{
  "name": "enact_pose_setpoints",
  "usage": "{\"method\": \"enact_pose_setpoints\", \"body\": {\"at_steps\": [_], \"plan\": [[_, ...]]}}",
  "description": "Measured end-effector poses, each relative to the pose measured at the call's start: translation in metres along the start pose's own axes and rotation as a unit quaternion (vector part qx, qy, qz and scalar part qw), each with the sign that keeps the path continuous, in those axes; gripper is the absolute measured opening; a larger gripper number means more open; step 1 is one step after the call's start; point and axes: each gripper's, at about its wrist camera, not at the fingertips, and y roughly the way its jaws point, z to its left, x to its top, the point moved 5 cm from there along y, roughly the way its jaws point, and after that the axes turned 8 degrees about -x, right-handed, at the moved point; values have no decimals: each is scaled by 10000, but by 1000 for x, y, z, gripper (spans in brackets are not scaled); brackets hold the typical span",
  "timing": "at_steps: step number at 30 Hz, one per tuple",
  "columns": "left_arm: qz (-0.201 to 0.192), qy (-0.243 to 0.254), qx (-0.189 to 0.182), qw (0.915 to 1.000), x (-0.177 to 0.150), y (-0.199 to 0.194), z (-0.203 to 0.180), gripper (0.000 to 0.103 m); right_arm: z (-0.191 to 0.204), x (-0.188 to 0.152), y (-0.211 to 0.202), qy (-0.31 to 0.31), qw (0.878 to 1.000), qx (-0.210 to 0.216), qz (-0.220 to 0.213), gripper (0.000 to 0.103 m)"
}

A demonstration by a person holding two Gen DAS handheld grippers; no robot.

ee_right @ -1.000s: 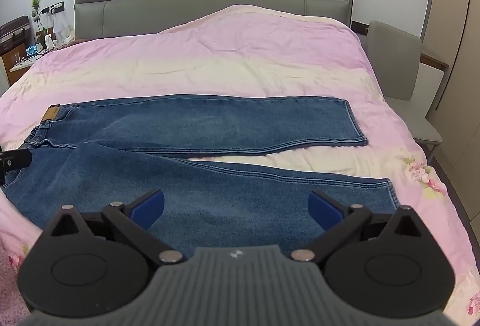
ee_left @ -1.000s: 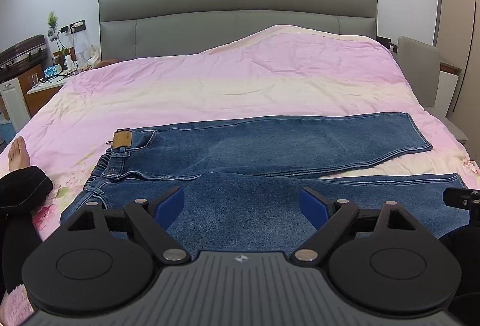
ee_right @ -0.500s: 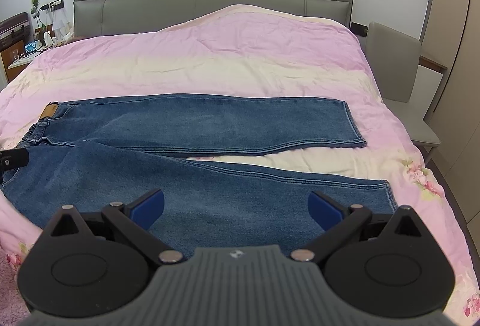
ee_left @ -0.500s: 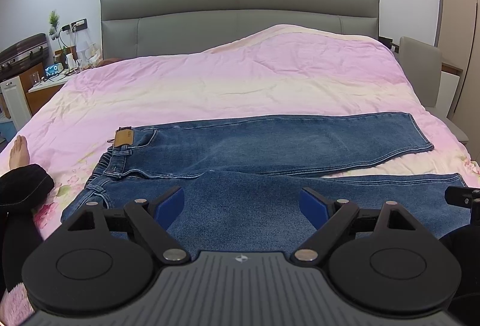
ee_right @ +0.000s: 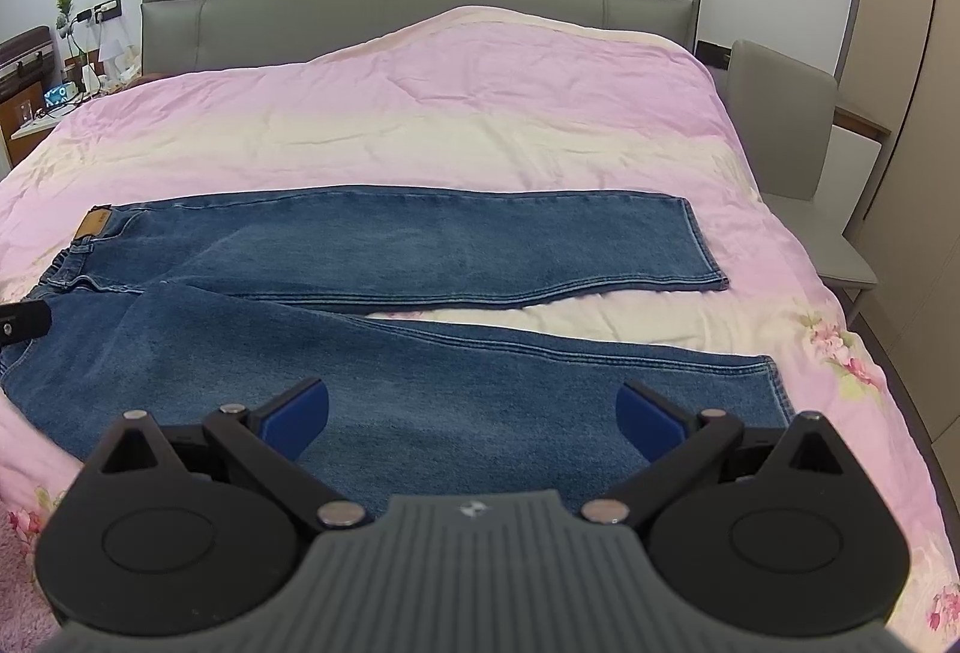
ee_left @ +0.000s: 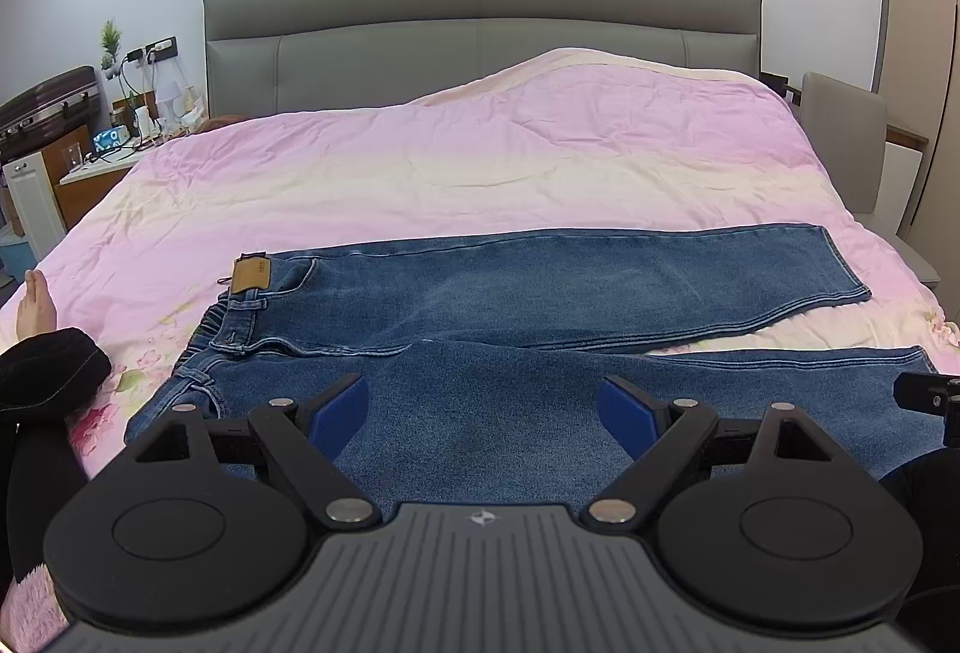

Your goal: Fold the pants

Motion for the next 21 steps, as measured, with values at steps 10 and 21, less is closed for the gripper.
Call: {"method": "enact_pose_setpoints", "body": {"at_steps": [10, 21], "plan": [[1, 12, 4, 10000, 0, 1, 0, 101, -2, 0, 1, 18, 10000, -14, 27, 98], [-2, 9, -5, 10000, 0, 2, 1, 101, -4, -1, 3, 29, 10000, -21, 61, 98]]}}
